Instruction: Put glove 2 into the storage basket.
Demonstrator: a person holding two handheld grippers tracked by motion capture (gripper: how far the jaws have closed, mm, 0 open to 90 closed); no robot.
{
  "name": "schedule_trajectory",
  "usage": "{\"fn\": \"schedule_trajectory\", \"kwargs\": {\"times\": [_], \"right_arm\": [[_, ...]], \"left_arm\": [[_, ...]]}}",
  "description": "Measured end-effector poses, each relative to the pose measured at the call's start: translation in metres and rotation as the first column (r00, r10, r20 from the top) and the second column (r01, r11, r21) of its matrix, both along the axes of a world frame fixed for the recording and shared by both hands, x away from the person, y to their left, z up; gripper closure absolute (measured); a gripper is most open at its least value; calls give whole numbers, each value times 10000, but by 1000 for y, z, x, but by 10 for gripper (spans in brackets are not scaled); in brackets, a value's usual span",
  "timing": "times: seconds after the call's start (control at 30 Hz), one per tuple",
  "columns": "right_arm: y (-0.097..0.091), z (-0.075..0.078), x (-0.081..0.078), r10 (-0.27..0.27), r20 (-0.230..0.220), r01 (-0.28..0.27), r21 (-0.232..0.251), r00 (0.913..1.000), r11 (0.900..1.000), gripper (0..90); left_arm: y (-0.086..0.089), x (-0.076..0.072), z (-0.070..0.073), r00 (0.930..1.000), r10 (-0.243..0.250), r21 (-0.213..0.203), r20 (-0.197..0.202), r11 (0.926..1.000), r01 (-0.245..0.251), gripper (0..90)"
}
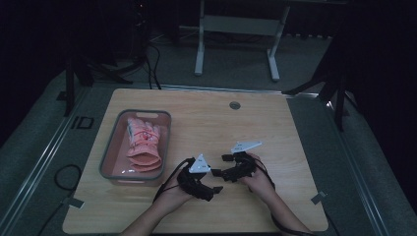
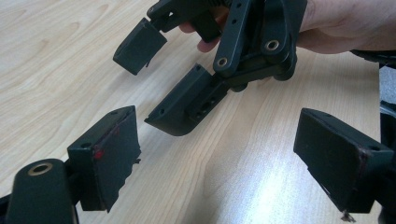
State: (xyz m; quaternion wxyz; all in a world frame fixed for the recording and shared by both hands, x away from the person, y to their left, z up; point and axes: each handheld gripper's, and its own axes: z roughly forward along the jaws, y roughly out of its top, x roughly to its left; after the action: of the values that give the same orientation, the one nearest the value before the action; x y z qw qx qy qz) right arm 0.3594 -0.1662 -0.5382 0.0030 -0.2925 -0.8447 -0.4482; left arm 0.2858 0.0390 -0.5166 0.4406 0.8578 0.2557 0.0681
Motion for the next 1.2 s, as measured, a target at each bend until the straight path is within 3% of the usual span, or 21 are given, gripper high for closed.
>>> {"fn": "schedule_trajectory", "kwargs": {"times": [0.3, 0.73, 1.2], "right_arm": [[-9, -12, -7, -2, -62, 2, -15, 10000, 10000, 153], [-26, -17, -19, -91, 501, 121, -598, 9987, 9981, 148], [-35, -21, -19, -503, 573, 531, -497, 9971, 9973, 148]], "left_arm": [[-8, -4, -15, 9993, -378, -97, -24, 9992, 377, 144], [-10, -9, -25, 9971, -754, -159, 31, 9970, 754, 145], [-10, -11, -30, 9956, -926, -335, -134, 9952, 921, 144]]}}
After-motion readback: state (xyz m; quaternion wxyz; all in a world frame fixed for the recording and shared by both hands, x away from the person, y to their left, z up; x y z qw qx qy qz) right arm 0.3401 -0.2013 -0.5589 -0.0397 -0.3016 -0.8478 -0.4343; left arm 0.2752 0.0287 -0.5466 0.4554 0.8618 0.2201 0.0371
